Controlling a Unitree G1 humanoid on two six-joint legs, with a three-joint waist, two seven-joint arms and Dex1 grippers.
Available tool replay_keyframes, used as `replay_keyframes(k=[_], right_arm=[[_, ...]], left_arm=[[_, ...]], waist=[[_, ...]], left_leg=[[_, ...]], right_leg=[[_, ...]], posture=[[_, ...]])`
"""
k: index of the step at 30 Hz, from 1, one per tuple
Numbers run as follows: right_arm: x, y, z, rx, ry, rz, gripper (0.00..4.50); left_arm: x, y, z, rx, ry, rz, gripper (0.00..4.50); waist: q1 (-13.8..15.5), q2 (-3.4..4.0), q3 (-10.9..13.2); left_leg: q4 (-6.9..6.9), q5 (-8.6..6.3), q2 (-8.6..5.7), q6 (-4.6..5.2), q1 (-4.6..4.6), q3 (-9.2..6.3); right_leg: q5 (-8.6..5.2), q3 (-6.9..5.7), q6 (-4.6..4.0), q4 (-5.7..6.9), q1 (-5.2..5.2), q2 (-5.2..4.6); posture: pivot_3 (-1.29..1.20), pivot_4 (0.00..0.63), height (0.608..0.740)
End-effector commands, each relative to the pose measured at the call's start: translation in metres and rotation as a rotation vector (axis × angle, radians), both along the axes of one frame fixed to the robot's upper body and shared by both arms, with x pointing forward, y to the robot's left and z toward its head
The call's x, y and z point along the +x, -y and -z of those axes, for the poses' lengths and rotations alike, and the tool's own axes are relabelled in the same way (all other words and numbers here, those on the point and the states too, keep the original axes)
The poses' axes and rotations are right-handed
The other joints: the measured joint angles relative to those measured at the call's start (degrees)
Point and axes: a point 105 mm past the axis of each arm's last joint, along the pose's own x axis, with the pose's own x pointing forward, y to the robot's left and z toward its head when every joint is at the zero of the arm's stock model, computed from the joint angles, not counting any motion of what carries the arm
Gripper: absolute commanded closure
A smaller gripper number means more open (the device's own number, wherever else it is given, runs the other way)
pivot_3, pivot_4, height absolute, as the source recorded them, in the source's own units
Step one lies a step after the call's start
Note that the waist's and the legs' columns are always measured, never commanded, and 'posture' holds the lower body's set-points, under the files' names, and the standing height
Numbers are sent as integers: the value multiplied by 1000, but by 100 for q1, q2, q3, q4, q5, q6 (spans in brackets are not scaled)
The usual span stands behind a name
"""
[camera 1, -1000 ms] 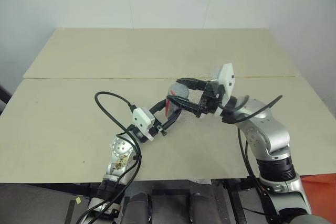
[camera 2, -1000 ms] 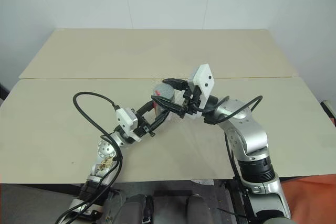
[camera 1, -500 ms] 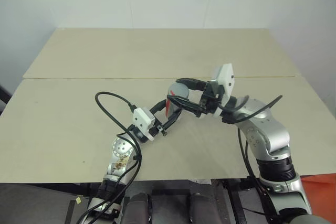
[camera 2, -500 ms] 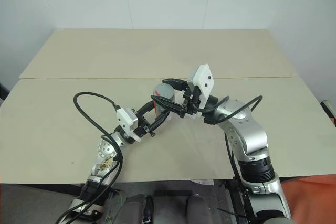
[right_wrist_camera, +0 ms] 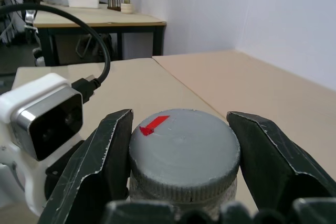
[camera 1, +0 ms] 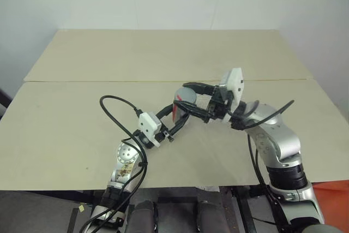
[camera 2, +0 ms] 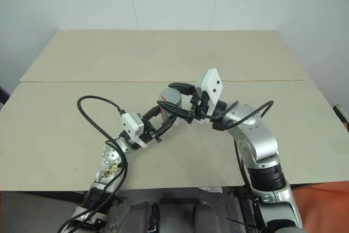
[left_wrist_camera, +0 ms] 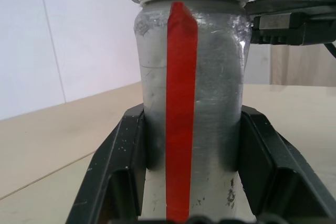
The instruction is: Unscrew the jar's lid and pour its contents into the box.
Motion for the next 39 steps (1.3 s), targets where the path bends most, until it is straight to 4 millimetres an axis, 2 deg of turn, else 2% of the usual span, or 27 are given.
replay_keyframes(k=[1,16,21,24,29,39], right_arm=[[-4,1,-15,51,-22,-28,1319],[-3,0,-24,47,-70,-23,1319],[-10,-1,-29,31,55,-33,1319],[-17,-2,-30,20,195,-34,1319],[-19,-1,-31,44,267,-38,1319],[-19,7,-22,12,188,-171,1319]], left_arm=[[-1,1,-7,-5,36,3,2454],[-2,2,1,33,28,3,2454],[-3,3,1,16,15,14,2454],[-5,4,2,16,7,36,2454],[-7,4,3,15,1,54,2454],[-21,8,-3,4,-16,189,2454]], waist=[[2,0,0],[1,0,0],[1,0,0],[1,0,0],[0,0,0],[1,0,0]], left_leg=[[0,0,0,0,0,0],[0,0,0,0,-2,0],[0,0,0,0,-2,-1],[0,0,0,0,-2,-1],[0,0,-1,0,-2,0],[0,0,0,0,-1,0]], right_leg=[[0,0,0,0,0,0],[0,0,0,-1,-1,-1],[0,0,0,-1,-1,-1],[0,-1,0,-3,-1,0],[0,-1,1,-1,-1,1],[0,0,0,-1,0,0]], posture=[[0,150,740],[0,150,740],[0,150,740],[0,150,740],[0,150,740],[0,150,740]])
